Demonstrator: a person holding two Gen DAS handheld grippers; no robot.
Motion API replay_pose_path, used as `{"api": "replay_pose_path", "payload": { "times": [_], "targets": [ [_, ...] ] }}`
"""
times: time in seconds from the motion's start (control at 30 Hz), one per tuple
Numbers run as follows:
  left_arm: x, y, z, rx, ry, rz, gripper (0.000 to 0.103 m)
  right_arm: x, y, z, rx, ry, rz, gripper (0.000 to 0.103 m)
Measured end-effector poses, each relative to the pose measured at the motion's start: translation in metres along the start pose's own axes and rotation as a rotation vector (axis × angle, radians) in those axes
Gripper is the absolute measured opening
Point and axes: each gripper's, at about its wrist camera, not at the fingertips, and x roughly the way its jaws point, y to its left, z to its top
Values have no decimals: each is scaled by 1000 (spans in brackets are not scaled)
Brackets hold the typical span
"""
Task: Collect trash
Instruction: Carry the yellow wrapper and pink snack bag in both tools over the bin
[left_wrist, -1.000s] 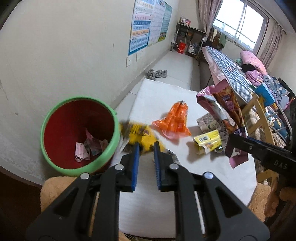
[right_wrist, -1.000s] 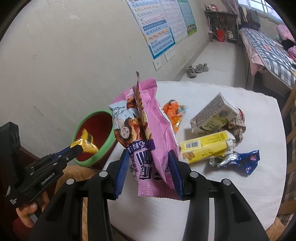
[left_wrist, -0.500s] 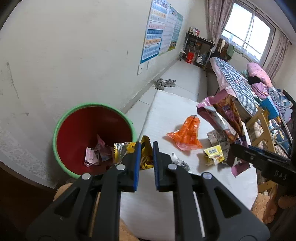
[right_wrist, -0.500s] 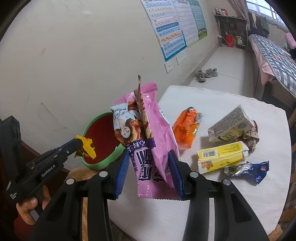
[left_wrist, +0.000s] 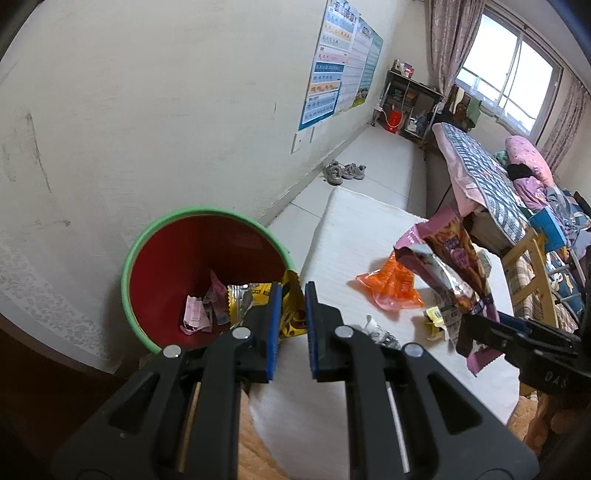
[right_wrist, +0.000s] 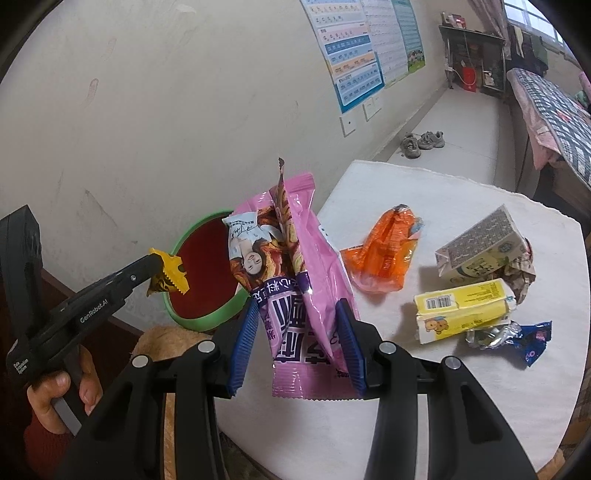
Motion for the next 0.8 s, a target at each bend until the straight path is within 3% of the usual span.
{"api": "replay_pose_path", "payload": {
  "times": [0.8],
  "targets": [
    [18, 54, 11, -56, 12, 105, 12, 53, 49, 34, -103, 43, 73, 42]
  ]
}}
